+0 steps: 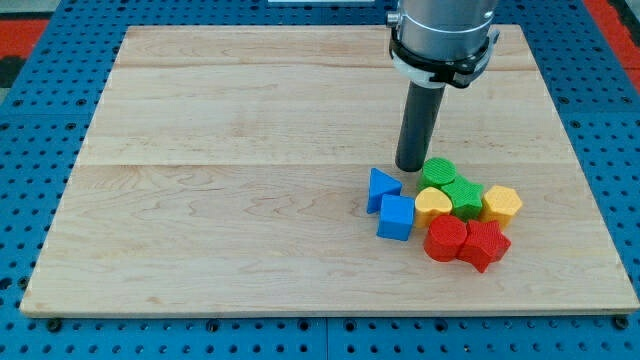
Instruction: Separate the group of blocks
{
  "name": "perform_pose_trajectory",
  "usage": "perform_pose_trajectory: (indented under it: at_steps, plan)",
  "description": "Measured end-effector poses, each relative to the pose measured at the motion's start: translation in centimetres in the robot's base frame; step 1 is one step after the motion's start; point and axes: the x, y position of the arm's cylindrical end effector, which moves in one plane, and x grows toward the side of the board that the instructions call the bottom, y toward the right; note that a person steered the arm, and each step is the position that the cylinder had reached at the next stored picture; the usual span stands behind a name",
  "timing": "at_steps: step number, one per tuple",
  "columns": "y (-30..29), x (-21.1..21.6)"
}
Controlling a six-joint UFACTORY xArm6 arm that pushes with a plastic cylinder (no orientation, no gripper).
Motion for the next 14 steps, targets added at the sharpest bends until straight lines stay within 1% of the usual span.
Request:
perform_pose_trajectory:
  at_steps: [2,3,4,5,6,7,8,9,10,13,14]
  plan:
    - [-0.8,-0.2]
    - [3.2,-6.6]
    - [15.2,-4.2]
    - [18.4,6.3]
    - [16.2,16.8]
    - [10.8,16.9]
    - [4.5,16.0]
    - [3.4,13.1]
    - [3.9,10.4]
    - [4.0,6.0]
    - [3.1,3.2]
